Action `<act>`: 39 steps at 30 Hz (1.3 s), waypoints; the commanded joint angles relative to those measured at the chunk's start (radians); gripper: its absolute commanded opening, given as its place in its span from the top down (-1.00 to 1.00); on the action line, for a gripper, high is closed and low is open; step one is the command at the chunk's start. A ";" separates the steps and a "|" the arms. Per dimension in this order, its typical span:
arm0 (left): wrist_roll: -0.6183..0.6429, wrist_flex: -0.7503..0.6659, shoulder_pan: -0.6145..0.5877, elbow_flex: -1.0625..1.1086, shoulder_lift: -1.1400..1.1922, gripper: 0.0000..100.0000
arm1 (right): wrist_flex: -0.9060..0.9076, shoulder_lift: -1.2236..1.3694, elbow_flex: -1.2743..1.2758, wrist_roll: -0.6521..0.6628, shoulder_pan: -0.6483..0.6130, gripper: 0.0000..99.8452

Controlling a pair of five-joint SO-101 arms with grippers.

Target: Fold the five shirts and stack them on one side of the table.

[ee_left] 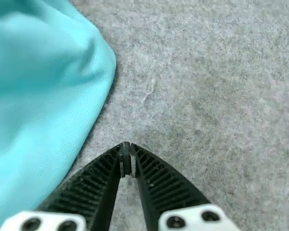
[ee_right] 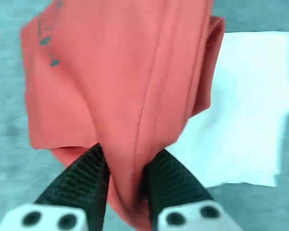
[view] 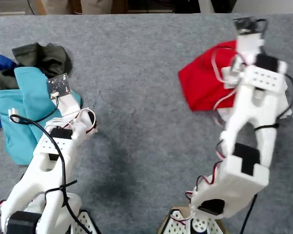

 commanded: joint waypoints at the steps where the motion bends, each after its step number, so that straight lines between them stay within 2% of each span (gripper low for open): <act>1: -0.005 -0.018 -0.011 -0.012 -0.018 0.96 | 0.005 0.061 -0.119 0.051 0.114 1.00; 9: -0.006 -0.018 -0.011 -0.012 -0.018 0.96 | 0.021 0.269 -0.331 0.049 0.269 1.00; 16: -0.003 -0.018 -0.011 -0.012 -0.018 0.96 | 0.106 0.344 -0.440 0.055 0.268 0.98; 18: -0.002 -0.014 -0.012 -0.012 -0.018 0.96 | 0.140 0.348 -0.452 0.080 0.249 0.84; 21: 0.000 -0.011 -0.023 -0.026 -0.019 0.91 | 0.189 0.348 -0.498 0.097 0.236 0.50; 23: 0.038 0.031 -0.069 -0.049 -0.021 0.76 | 0.241 0.346 -0.562 0.140 0.226 0.35; 25: 0.110 0.137 -0.147 -0.107 -0.028 0.66 | 0.301 0.348 -0.644 0.152 0.222 0.33; 30: 0.071 0.420 -0.417 -0.385 -0.016 0.63 | 0.417 0.348 -0.862 0.150 0.222 0.33; 33: 0.064 0.393 -0.509 -0.400 0.005 0.59 | 0.489 0.352 -0.969 0.150 0.217 0.33; 39: 0.063 0.256 -0.535 -0.296 0.202 0.55 | 0.535 0.334 -1.067 0.120 0.182 0.33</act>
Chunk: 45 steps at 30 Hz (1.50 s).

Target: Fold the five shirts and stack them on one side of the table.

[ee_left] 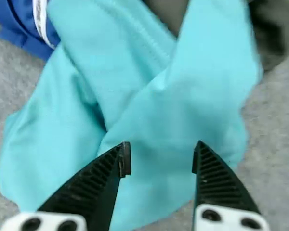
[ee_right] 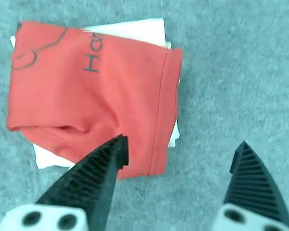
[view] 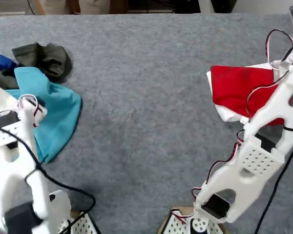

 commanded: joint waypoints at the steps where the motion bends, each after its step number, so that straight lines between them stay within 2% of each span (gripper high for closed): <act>1: -0.005 -0.081 -0.034 0.020 0.107 0.57 | 0.018 -0.039 -0.061 -0.032 -0.027 0.33; 6: -0.005 -0.170 -0.051 0.006 0.271 0.79 | 0.018 -0.107 -0.010 -0.060 -0.047 0.33; 8: -0.009 -0.153 -0.052 -0.034 0.286 0.96 | 0.018 -0.136 0.013 -0.060 -0.058 0.33; 9: -0.026 -0.127 -0.048 -0.052 0.286 0.97 | 0.018 -0.150 0.022 -0.060 -0.064 0.36; 12: -0.063 0.006 -0.008 -0.137 0.271 0.97 | 0.018 -0.186 0.044 -0.060 -0.076 0.54; 15: -0.117 0.232 0.071 -0.261 0.202 0.96 | 0.018 -0.213 0.042 -0.063 -0.085 0.75; 17: -0.152 0.342 0.140 -0.316 0.117 0.96 | 0.018 -0.229 0.041 -0.083 -0.087 0.82; 20: -0.198 0.437 0.305 -0.328 -0.048 0.96 | 0.018 -0.249 0.044 -0.095 -0.099 0.78; 23: -0.244 0.500 0.554 -0.316 -0.226 0.96 | 0.018 -0.259 0.044 -0.095 -0.119 0.75; 28: -0.261 0.476 0.961 -0.235 -0.398 0.96 | 0.018 -0.259 0.044 -0.095 -0.147 0.74; 31: -0.414 0.482 1.151 -0.219 -0.410 0.96 | 0.018 -0.254 0.044 -0.095 -0.166 0.74; 33: -0.482 0.476 1.232 -0.226 -0.410 0.92 | 0.018 -0.252 0.044 -0.095 -0.191 0.74; 34: -0.476 0.466 1.240 -0.230 -0.410 0.85 | 0.018 -0.252 0.045 -0.095 -0.208 0.74; 36: -0.379 0.457 1.198 -0.239 -0.410 0.63 | 0.018 -0.255 0.064 -0.089 -0.252 0.74; 38: -0.236 0.463 1.082 -0.245 -0.414 0.45 | 0.018 -0.259 0.094 -0.087 -0.306 0.74; 40: -0.169 0.480 0.965 -0.245 -0.418 0.44 | 0.018 -0.255 0.131 -0.075 -0.361 0.74; 42: -0.169 0.535 0.847 -0.245 -0.423 0.43 | 0.018 -0.254 0.171 -0.054 -0.430 0.74; 45: -0.187 0.634 0.580 -0.253 -0.429 0.43 | 0.018 -0.254 0.223 -0.017 -0.567 0.74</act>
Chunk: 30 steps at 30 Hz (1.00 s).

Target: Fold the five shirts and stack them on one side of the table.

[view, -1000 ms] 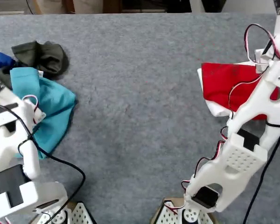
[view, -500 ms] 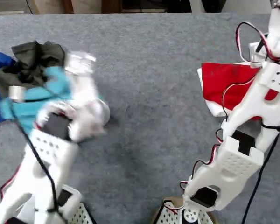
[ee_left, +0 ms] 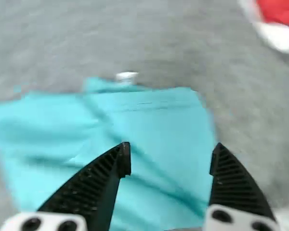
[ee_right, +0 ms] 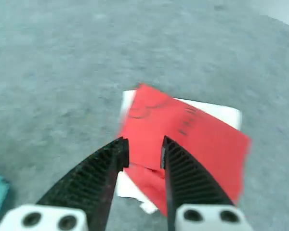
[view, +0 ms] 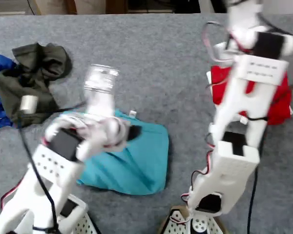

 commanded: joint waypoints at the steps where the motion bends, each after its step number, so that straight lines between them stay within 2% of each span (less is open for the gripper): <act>1: -0.023 0.095 -0.371 -0.034 -0.030 0.43 | 0.015 -0.045 0.047 0.048 -0.180 0.74; 3: -0.049 0.091 -0.632 -0.009 -0.019 0.44 | 0.015 -0.042 0.091 0.084 -0.309 0.73; 6: -0.054 -0.040 -0.996 0.109 -0.001 0.44 | 0.015 -0.024 0.220 0.198 -0.526 0.61; 8: -0.094 -0.164 -1.143 0.207 0.001 0.44 | -0.014 0.007 0.272 0.195 -0.624 0.55; 10: -0.160 -0.272 -1.220 0.305 -0.001 0.44 | -0.071 0.065 0.294 0.178 -0.691 0.51; 12: -0.199 -0.328 -1.252 0.387 -0.004 0.44 | -0.109 0.142 0.289 0.153 -0.743 0.50; 16: -0.212 -0.354 -1.270 0.466 -0.004 0.44 | -0.161 0.320 0.286 0.118 -0.829 0.51; 20: -0.207 -0.348 -1.270 0.471 -0.004 0.44 | -0.189 0.473 0.269 0.080 -0.832 0.56; 25: -0.212 -0.348 -1.270 0.473 -0.004 0.44 | -0.091 0.547 0.124 0.080 -0.743 1.00; 28: -0.212 -0.351 -1.272 0.473 0.001 0.44 | 0.017 0.542 -0.002 0.060 -0.664 1.00; 30: -0.212 -0.353 -1.270 0.473 0.004 0.44 | 0.018 0.495 -0.033 0.049 -0.584 0.99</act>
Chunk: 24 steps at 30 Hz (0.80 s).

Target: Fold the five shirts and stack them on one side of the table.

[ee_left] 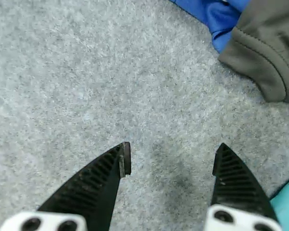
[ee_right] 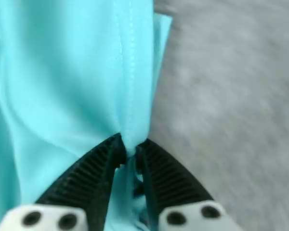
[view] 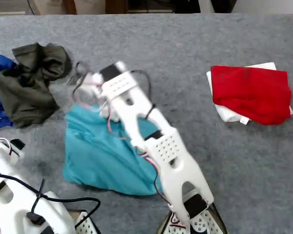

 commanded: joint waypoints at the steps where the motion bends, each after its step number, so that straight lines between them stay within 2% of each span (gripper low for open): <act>1: -0.008 -0.017 -0.006 -0.006 0.004 0.44 | 0.035 -0.097 -0.084 -0.017 0.151 0.99; 6: -0.008 -0.018 -0.003 -0.005 0.005 0.44 | 0.034 -0.259 0.130 0.066 0.318 0.99; 10: -0.006 -0.015 0.058 -0.005 0.005 0.44 | 0.011 -0.325 0.418 0.152 0.409 0.99; 12: -0.003 -0.012 0.098 -0.003 0.005 0.44 | -0.037 -0.349 0.495 0.181 0.458 0.98; 14: -0.003 -0.011 0.138 -0.003 0.005 0.44 | -0.061 -0.381 0.513 0.187 0.489 0.88; 19: -0.002 -0.017 0.215 0.012 0.005 0.44 | -0.058 -0.503 0.463 0.272 0.473 0.30; 21: -0.002 -0.023 0.258 0.043 0.005 0.44 | -0.072 -0.530 0.430 0.269 0.447 0.27; 24: 0.005 -0.101 0.322 0.132 0.005 0.44 | -0.152 -0.518 0.389 0.216 0.395 0.36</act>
